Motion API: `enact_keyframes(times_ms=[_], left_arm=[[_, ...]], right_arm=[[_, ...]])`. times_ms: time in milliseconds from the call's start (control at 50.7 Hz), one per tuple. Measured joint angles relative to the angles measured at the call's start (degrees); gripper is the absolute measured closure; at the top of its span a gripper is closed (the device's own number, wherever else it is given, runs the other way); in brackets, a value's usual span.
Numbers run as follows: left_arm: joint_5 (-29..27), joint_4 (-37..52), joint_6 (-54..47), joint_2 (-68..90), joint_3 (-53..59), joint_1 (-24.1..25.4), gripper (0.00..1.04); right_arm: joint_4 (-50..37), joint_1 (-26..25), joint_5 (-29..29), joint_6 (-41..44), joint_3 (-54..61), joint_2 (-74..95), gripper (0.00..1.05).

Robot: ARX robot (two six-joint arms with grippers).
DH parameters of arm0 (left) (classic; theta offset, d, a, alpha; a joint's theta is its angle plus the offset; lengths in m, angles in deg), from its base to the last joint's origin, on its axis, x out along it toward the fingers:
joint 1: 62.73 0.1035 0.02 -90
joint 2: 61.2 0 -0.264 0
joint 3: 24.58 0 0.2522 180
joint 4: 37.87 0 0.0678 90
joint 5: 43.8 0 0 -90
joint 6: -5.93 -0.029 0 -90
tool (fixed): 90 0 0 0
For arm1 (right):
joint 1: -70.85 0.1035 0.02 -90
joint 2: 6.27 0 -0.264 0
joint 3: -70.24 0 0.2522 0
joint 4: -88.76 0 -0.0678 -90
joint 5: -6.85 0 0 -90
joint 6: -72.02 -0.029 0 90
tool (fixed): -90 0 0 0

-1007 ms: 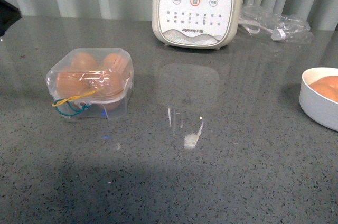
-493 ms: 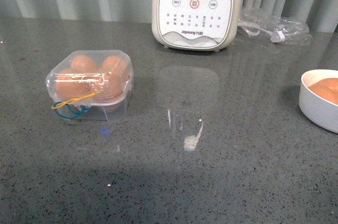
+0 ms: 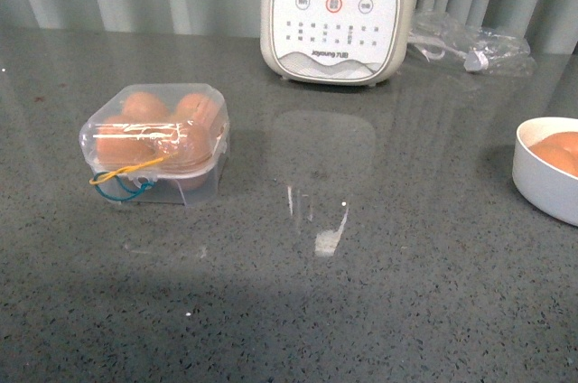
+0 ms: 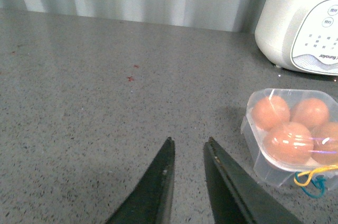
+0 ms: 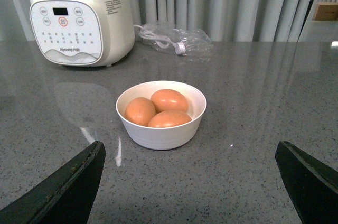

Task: Put egg into box

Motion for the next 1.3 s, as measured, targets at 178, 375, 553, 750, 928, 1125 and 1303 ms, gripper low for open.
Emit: enact_keyframes(times_ms=[178,375,553,750,928,1125,1303], left_arm=[[-2.82,-2.01,-0.37,-4.98,2.78,-2.1,1.01],[-5.29,-5.62,-0.55,-11.23,5.53,-5.6,1.01],[-5.49,-9.75,-0.55,-17.25,7.26,-5.6,1.01],[-5.51,-12.46,-0.59,-22.86,8.76,-5.6,1.01],[-5.53,-17.79,-0.59,-28.68,8.79,-5.6,1.01],[-5.53,-22.64,-0.59,-33.7,8.79,-5.6,1.01],[-5.51,-25.73,-0.59,-36.85,8.79,-5.6,1.01]], right_arm=[[0.0,0.0,-0.02,0.0,0.0,0.0,0.07],[0.0,0.0,0.0,0.02,0.0,0.0,0.07],[0.0,0.0,-0.02,0.0,0.0,0.0,0.07],[0.02,0.0,-0.02,0.0,0.0,0.0,0.07],[0.0,0.0,-0.02,0.02,0.0,0.0,0.07],[0.0,0.0,0.0,0.02,0.0,0.0,0.07],[0.0,0.0,-0.02,0.0,0.0,0.0,0.07]])
